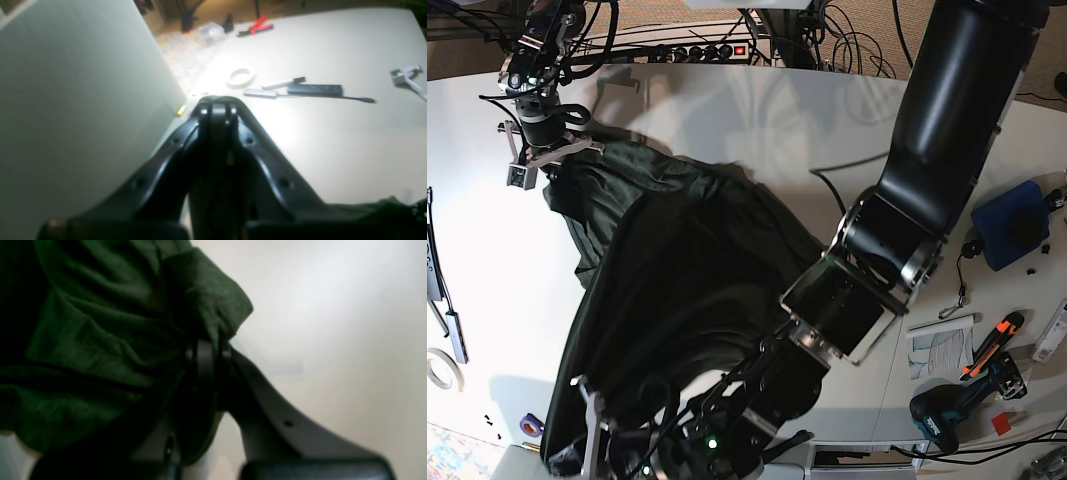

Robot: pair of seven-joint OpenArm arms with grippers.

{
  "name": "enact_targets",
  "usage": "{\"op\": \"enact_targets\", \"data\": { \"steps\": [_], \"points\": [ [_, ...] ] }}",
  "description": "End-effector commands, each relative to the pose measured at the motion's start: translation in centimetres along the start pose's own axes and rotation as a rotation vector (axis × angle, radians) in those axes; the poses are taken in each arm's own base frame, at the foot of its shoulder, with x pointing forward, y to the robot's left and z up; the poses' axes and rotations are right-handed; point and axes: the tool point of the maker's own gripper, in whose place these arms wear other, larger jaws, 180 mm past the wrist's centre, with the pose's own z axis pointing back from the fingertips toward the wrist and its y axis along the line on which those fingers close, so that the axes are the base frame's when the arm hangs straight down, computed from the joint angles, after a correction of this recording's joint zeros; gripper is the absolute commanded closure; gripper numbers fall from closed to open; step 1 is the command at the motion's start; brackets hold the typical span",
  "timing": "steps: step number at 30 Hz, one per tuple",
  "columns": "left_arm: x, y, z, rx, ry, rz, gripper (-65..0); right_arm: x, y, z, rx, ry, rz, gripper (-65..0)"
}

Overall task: Layout the t-shirt on the table in an organized manner, then fold the t-shirt properly
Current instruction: 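Swing the left gripper with the hem back across the shirt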

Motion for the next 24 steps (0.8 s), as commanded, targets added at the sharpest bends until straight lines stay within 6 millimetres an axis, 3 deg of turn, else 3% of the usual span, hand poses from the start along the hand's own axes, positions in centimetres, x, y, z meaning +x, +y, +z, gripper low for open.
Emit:
{"op": "enact_targets", "data": {
  "steps": [1, 5, 8, 19, 20, 22, 23, 24],
  "points": [
    [4.1, 0.0, -0.2, 0.007, -0.086, -0.024, 0.0, 1.6, -0.2, 0.2, -0.001, -0.058, 0.004, 0.0],
    [3.4, -0.1, -0.3, 0.011, -0.080, -0.008, 0.0, 1.6, -0.1, 0.2, -0.001, -0.058, 0.003, 0.0],
    [1.7, -0.5, -0.4, 0.006, -0.050, 0.020, 0.0, 1.5, -0.1, 0.2, -0.001, -0.057, -0.001, 0.0],
    [-10.3, -3.0, -0.2, 0.017, 0.145, 0.147, 0.0, 1.4, 0.1, 0.2, 0.002, -0.056, -0.008, 0.0],
    [-11.5, -3.0, 0.1, 0.023, 0.169, 0.148, -5.2, 1.4, 0.1, 0.2, 0.002, -0.056, -0.008, 0.0],
    [-14.2, -2.5, 1.0, 0.045, 0.235, 0.138, -24.0, 1.4, 0.1, 0.2, 0.002, -0.056, -0.008, 0.0],
    [-15.5, -2.1, 1.7, 0.064, 0.271, 0.150, -29.0, 1.4, 0.1, 0.2, 0.002, -0.056, -0.008, 0.0],
    [-16.9, -1.3, 2.5, 0.092, 0.320, 0.159, -29.8, 1.4, 0.1, 0.2, 0.002, -0.056, -0.008, 0.0]
  ]
}}
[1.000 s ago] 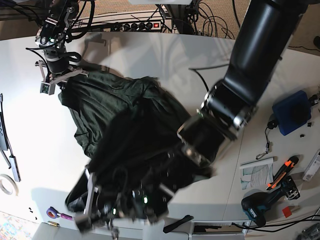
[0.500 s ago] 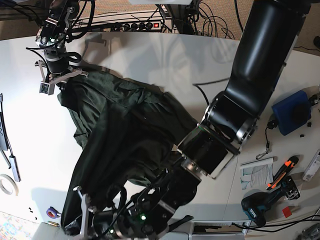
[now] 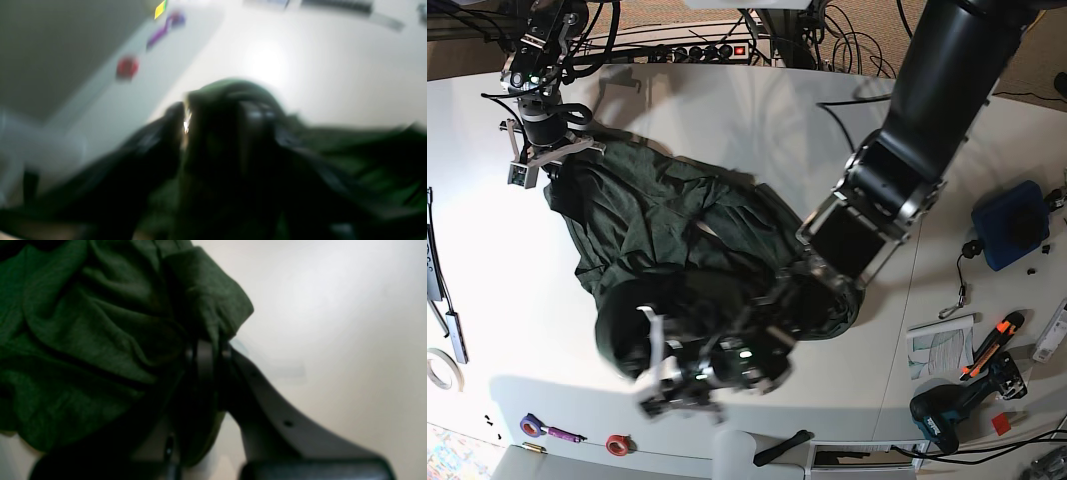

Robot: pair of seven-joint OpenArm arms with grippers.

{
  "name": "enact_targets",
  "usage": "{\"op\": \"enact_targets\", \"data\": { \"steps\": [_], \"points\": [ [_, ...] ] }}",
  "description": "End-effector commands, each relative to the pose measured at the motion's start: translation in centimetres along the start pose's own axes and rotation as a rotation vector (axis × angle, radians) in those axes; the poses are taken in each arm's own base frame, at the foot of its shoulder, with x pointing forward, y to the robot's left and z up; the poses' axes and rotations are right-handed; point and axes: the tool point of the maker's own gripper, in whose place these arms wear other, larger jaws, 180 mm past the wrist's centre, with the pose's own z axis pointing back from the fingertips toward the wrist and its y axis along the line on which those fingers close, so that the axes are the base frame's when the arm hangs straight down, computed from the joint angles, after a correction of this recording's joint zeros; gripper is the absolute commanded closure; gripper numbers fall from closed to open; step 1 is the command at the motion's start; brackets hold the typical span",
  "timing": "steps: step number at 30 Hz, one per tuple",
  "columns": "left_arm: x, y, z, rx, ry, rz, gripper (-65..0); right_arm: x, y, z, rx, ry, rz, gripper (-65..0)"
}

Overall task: Layout the t-shirt on the table in an organized manner, then fold the t-shirt properly
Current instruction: 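Swing the left gripper with the hem back across the shirt, then release the fabric with the left gripper and raise it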

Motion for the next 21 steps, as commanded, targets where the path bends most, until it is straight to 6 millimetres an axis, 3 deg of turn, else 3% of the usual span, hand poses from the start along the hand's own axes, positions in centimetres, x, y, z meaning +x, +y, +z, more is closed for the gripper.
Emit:
{"op": "enact_targets", "data": {
  "steps": [1, 7, 10, 13, 17, 19, 21],
  "points": [
    [1.5, 2.3, 0.9, 0.055, -0.011, -0.016, -29.7, 1.6, -0.2, 0.2, 0.000, -0.056, 0.007, 0.0],
    [-6.6, 9.2, 5.8, 0.154, 0.188, 0.082, -29.6, 1.6, -0.2, 0.2, 0.000, -0.054, 0.007, 0.0],
    [-11.4, 9.6, 9.1, 0.057, 0.310, 0.183, -29.6, 1.6, -0.2, 0.2, 0.001, -0.055, 0.007, 0.0],
    [-16.9, 7.5, 12.2, -0.071, 0.422, 0.212, -29.2, 1.6, -0.1, 0.2, 0.000, -0.054, 0.007, 0.0],
    [-23.3, 2.9, 14.5, -0.176, 0.467, 0.287, -28.7, 1.6, -0.2, 0.2, 0.000, -0.055, 0.007, 0.0],
    [-25.1, -0.4, 15.1, -0.245, 0.465, 0.286, -28.7, 1.6, -0.2, 0.2, 0.000, -0.055, 0.007, 0.0],
    [-25.3, -3.4, 15.3, -0.289, 0.427, 0.293, -28.7, 1.6, -0.2, 0.2, 0.001, -0.055, 0.007, 0.0]
  ]
}}
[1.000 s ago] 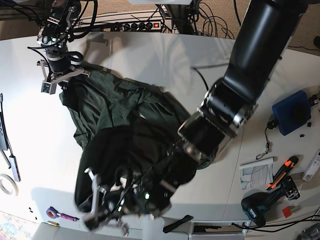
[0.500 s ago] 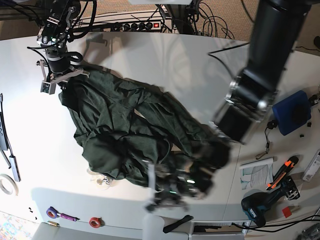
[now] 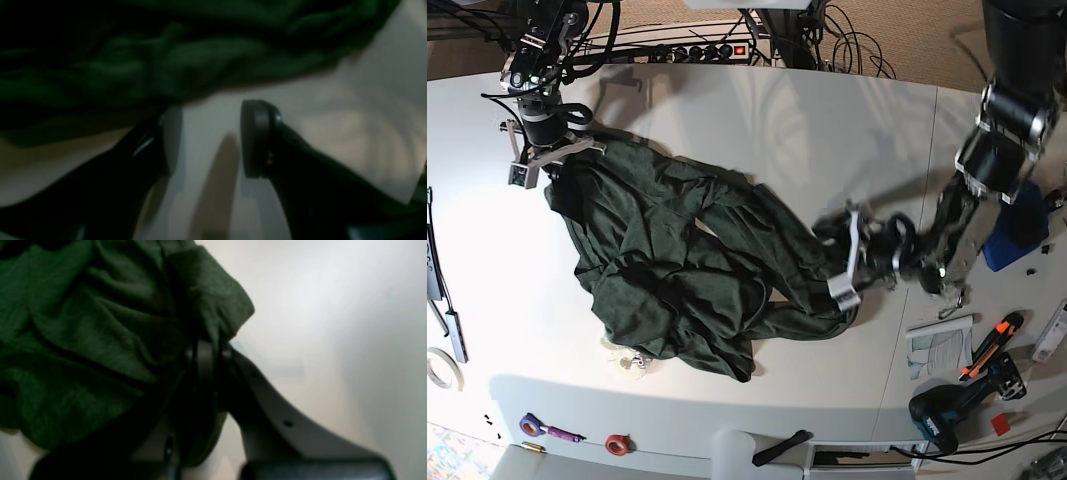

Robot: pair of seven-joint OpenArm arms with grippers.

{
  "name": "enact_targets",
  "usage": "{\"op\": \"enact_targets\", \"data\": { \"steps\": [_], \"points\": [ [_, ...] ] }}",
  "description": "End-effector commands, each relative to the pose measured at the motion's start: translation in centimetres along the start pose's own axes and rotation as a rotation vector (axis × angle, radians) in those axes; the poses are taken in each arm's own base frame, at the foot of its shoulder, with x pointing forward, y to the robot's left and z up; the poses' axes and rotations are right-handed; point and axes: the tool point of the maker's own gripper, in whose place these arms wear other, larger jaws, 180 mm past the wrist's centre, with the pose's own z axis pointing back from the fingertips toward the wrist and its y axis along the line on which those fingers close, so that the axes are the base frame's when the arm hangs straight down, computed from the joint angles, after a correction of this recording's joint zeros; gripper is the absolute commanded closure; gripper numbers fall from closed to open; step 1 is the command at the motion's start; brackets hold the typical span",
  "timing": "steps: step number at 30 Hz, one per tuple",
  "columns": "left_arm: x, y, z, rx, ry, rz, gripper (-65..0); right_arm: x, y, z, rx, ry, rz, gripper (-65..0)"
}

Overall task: Layout the t-shirt on the table in an organized manner, then fold the t-shirt properly
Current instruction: 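Release the fabric with the left gripper and raise it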

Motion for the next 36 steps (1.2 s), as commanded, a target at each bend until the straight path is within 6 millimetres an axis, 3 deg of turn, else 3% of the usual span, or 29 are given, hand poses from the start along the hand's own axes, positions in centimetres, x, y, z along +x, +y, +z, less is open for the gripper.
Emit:
{"op": "enact_targets", "data": {
  "steps": [1, 4, 7, 13, 19, 27, 32, 36],
  "points": [
    [0.4, -1.3, 0.1, -0.021, -0.029, -0.027, -28.7, 1.6, -0.2, 0.2, -0.001, -0.055, 0.009, 0.0],
    [0.6, -4.4, 0.2, -0.008, -0.127, -0.080, -28.7, 1.6, -0.2, 0.2, -0.001, -0.054, 0.009, 0.0],
    [0.7, -5.9, 0.7, 0.065, -0.183, -0.161, -28.8, 1.6, -0.2, 0.2, -0.001, -0.054, 0.009, 0.0],
    [0.3, -4.8, 0.3, 0.261, -0.182, -0.196, -33.1, 1.6, -0.2, 0.2, -0.001, -0.054, 0.009, 0.0],
    [0.5, -6.7, -1.4, 0.234, -0.200, -0.169, -33.7, 1.6, -0.2, 0.2, -0.002, -0.053, 0.010, 0.0],
    [2.2, -7.1, -2.5, 0.270, -0.233, -0.158, -33.6, 1.5, -0.2, 0.2, -0.002, -0.049, 0.010, 0.0],
    [2.0, -6.0, -3.5, 0.329, -0.231, -0.154, -33.6, 1.4, -0.3, 0.2, -0.003, -0.042, 0.012, 0.0],
    [0.5, -5.1, -4.5, 0.340, -0.191, -0.116, -33.5, 1.4, -0.3, 0.2, -0.003, -0.042, 0.012, 0.0]
  ]
}}
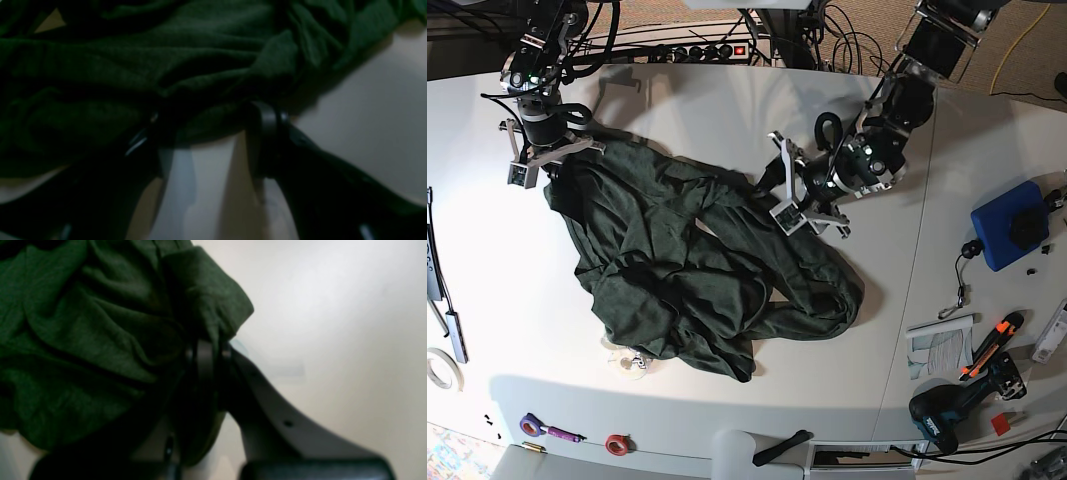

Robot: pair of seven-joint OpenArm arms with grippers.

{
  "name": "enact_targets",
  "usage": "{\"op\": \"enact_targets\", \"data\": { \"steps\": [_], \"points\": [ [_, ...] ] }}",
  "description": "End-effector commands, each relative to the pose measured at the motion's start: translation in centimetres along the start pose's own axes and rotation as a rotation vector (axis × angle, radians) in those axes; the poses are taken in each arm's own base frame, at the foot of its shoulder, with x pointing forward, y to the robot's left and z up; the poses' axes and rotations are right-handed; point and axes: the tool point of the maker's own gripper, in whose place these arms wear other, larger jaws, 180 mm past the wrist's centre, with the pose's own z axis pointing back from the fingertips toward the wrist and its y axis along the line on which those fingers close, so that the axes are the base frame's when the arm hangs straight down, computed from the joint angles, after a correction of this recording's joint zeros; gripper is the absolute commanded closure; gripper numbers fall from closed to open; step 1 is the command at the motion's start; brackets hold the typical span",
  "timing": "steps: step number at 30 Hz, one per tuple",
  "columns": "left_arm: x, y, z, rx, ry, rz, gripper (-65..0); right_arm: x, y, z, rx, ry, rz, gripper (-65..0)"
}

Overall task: Layout the t-shirt on the table in an organized manner, then fold the t-shirt properly
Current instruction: 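Release the fabric with the left gripper and raise it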

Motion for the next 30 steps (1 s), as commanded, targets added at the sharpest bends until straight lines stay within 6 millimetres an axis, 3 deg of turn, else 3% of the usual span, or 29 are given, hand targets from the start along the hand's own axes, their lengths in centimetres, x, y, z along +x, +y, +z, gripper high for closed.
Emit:
{"op": "enact_targets", "data": {
  "steps": [1, 3, 6, 10, 14, 20, 25, 28, 30],
  "points": [
    [-1.4, 0.8, 0.0, 0.030, 0.072, -0.024, -33.5, 1.4, -0.1, 0.2, 0.000, -0.045, 0.008, 0.0],
    [-2.2, 0.9, -0.1, 0.028, 0.091, -0.015, -28.0, 1.4, -0.1, 0.2, 0.000, -0.045, 0.008, 0.0],
    [-2.7, 0.5, -0.1, 0.007, 0.113, -0.024, 0.0, 1.4, -0.1, 0.2, 0.000, -0.045, 0.008, 0.0],
    [-4.0, 0.5, 1.3, -0.033, 0.199, -0.073, 0.0, 1.4, -0.1, 0.2, -0.001, -0.046, 0.008, 0.0],
    [-4.4, 1.7, 4.7, -0.050, 0.259, -0.097, 0.0, 1.4, -0.1, 0.2, -0.001, -0.045, 0.008, 0.0],
    [-3.5, 3.5, 9.7, 0.011, 0.257, -0.191, 0.0, 1.4, -0.1, 0.2, 0.000, -0.047, 0.008, 0.0],
    [-3.3, 4.2, 12.1, 0.053, 0.296, -0.271, 0.0, 1.4, -0.1, 0.2, -0.001, -0.047, 0.009, 0.0],
    [-3.6, 7.4, 13.2, 0.188, 0.359, -0.380, 0.0, 1.3, -0.1, 0.2, -0.001, -0.040, 0.009, 0.0],
    [-2.8, 10.2, 14.1, 0.317, 0.358, -0.433, 0.0, 1.3, -0.1, 0.2, -0.001, -0.038, 0.008, 0.0]
  ]
}}
